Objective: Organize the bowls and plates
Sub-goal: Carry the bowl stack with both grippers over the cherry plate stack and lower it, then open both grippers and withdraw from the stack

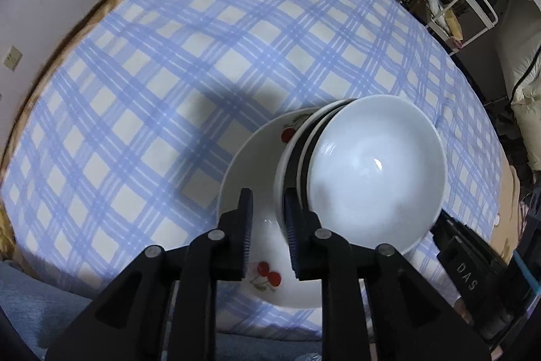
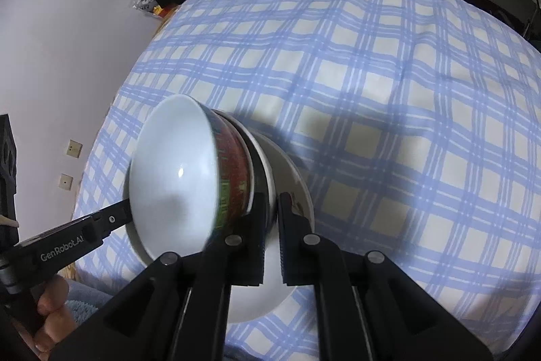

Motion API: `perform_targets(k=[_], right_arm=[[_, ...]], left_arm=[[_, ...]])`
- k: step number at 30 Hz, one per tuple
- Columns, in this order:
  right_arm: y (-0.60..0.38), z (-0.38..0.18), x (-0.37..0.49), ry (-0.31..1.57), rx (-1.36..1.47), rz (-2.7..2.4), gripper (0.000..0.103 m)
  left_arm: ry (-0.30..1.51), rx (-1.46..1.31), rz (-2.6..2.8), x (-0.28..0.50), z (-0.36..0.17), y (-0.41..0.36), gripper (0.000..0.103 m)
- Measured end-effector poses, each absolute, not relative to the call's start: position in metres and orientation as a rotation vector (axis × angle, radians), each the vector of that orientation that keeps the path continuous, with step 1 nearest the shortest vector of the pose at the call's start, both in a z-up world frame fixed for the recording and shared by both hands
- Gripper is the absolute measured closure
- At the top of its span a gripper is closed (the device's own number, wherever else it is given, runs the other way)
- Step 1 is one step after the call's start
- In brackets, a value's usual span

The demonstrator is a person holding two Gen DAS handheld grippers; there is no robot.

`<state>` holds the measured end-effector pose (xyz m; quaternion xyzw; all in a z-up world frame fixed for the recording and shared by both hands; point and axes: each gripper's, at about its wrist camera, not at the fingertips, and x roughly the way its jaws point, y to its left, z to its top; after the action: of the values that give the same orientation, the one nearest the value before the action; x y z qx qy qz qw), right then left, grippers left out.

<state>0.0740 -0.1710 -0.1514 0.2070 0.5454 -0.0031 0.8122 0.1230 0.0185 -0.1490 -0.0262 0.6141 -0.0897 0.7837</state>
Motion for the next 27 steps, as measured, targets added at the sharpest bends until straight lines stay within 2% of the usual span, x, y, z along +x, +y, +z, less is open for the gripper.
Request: perform_targets(k=[2,4,7,8,11,15,18,20,23,27], right_arm=[[-0.171,-0.142,0.071,1.15,0.408,-0.002,0.094],[-0.172,-0.131,0.066,1.132,0.377,-0.002,0.089],[-0.176,-0.111,0.058,1.091,0.369,0.019,0.087],[-0.176,-0.106,0.055,1.078,0.358,0.023,0.084],[-0.178,-0.084,0.044,1.018,0.328,0.023,0.063],[-0.181,-0.06,0.026,0.945,0.324,0.036,0.044],[-0.18,-0.044,0.012,0.875,0.267,0.027,0.029],[-0.18,-0.038,0.007,0.85,0.239,0.028,0.024],[-0.181,-0.03,-0.004,0.817,0.229,0.034,0.02],[-0.182,-0.022,-0.018,0.744,0.212,0.057,0.008]], left_arm=[[1.285,-0.013,-0.167,0.116,-0.137,0.018,0.082],[1.231,0.029,-0.14,0.108,-0.124,0.018,0.081],[1.159,0.064,-0.128,0.096,-0.104,0.019,0.077],[1.136,0.078,-0.124,0.092,-0.098,0.019,0.073],[1.058,0.114,-0.121,0.081,-0.078,0.02,0.067],[0.989,0.13,-0.132,0.063,-0.054,0.026,0.038],[0.913,0.158,-0.13,0.047,-0.04,0.03,0.025],[0.871,0.193,-0.12,0.037,-0.034,0.03,0.024],[0.821,0.175,-0.148,0.024,-0.025,0.035,0.022],[0.729,0.144,-0.142,0.007,-0.015,0.041,0.021]])
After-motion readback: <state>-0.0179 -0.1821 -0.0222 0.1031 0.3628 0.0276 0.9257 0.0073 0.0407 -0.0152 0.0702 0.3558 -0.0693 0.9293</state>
